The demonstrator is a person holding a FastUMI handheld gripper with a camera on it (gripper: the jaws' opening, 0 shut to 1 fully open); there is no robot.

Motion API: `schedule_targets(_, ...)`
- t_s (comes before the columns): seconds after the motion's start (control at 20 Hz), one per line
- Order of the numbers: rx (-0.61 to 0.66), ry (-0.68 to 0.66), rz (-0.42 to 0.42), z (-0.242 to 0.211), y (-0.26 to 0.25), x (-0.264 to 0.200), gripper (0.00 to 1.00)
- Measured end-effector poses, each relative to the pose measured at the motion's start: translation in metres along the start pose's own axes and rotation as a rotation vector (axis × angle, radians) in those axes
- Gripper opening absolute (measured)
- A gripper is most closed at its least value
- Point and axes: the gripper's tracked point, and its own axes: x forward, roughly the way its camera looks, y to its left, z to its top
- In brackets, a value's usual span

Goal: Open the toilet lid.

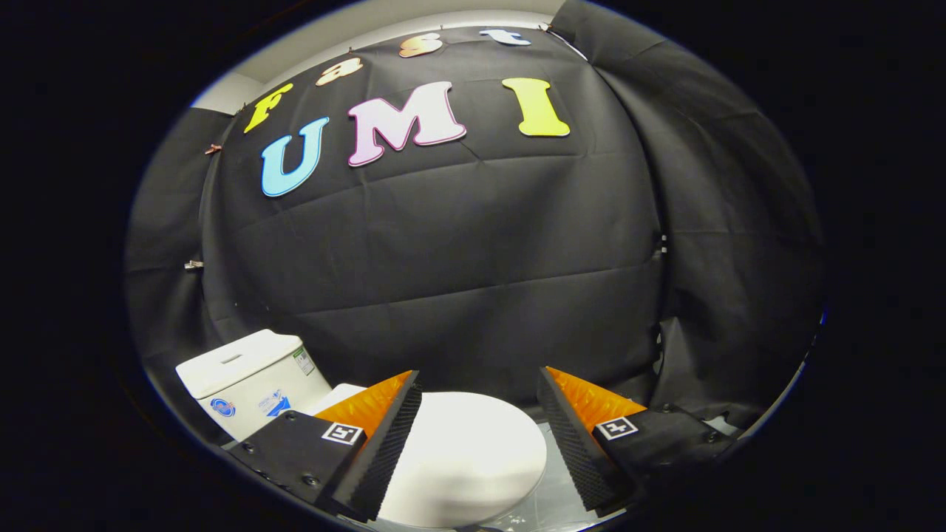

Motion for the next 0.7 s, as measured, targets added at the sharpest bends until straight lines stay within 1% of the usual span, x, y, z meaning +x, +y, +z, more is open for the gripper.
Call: schedule_targets(0.7,-0.005,-0.001,0.001,-0.0003,-0.0002,-0.0008,0.98)
